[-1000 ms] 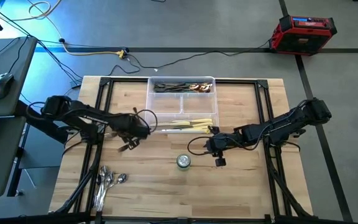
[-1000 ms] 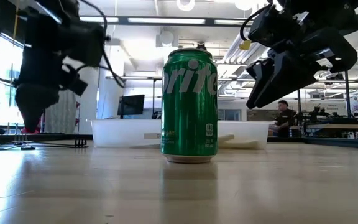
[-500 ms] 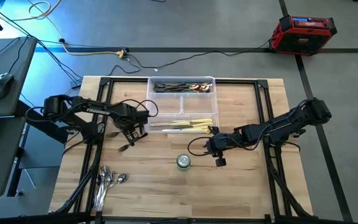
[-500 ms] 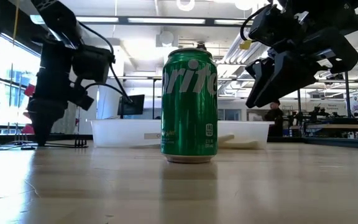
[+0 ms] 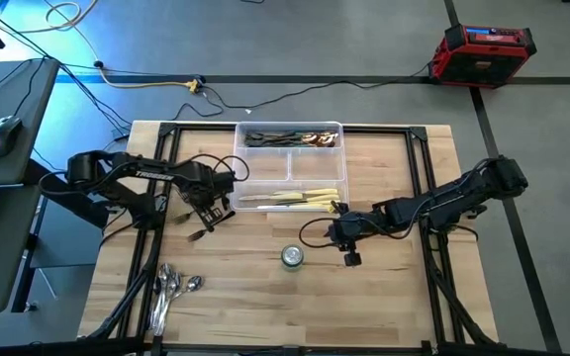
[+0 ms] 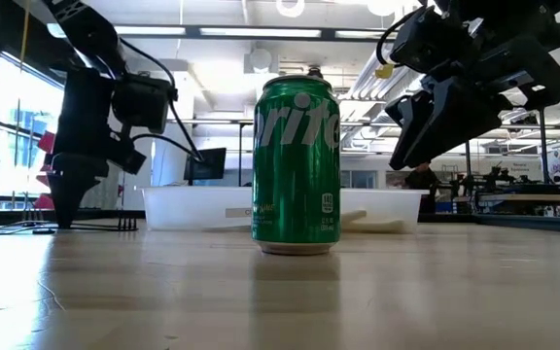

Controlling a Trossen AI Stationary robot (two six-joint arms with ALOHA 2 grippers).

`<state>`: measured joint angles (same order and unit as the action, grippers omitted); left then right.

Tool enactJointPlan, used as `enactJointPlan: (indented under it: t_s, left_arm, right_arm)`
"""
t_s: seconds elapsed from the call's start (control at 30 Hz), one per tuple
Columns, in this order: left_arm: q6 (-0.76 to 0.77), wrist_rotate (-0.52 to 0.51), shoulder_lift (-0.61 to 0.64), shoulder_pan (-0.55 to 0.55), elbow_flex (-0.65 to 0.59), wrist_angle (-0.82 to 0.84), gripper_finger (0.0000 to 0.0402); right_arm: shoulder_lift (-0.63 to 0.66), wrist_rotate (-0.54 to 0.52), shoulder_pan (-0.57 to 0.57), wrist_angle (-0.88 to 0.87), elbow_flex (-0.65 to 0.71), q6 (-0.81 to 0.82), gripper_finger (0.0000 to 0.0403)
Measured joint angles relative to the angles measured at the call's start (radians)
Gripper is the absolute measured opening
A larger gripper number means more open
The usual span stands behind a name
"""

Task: Sort silverware
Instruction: Put the black fork into the silverware tray

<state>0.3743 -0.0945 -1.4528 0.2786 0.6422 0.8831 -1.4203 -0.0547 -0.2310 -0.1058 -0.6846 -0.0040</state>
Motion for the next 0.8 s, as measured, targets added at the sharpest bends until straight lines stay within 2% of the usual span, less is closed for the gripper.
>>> enactJointPlan:
  t_s: [0.17, 0.3, 0.53, 0.67, 0.8]
  left_arm:
    - [0.007, 0.005, -0.004, -0.024, 0.116, 0.133, 0.0002]
    - [0.007, -0.058, -0.005, -0.042, 0.24, 0.26, 0.0001]
    - [-0.05, -0.176, -0.03, -0.04, 0.469, 0.38, 0.0]
    - [-0.14, -0.268, -0.103, -0.015, 0.604, 0.435, 0.0]
    - [-0.328, -0.325, -0.23, 0.032, 0.733, 0.392, 0.0]
  right_arm:
    - [0.0, 0.0, 0.0, 0.003, 0.0, -0.003, 0.0103]
    - [0.0, 0.0, 0.0, 0.006, 0.0, -0.003, 0.0103]
    - [0.0, -0.001, 0.0, 0.011, 0.0, -0.003, 0.0103]
    - [0.0, -0.001, 0.0, 0.013, 0.0, -0.005, 0.0103]
    - [0.0, -0.001, 0.0, 0.013, 0.0, -0.022, 0.0103]
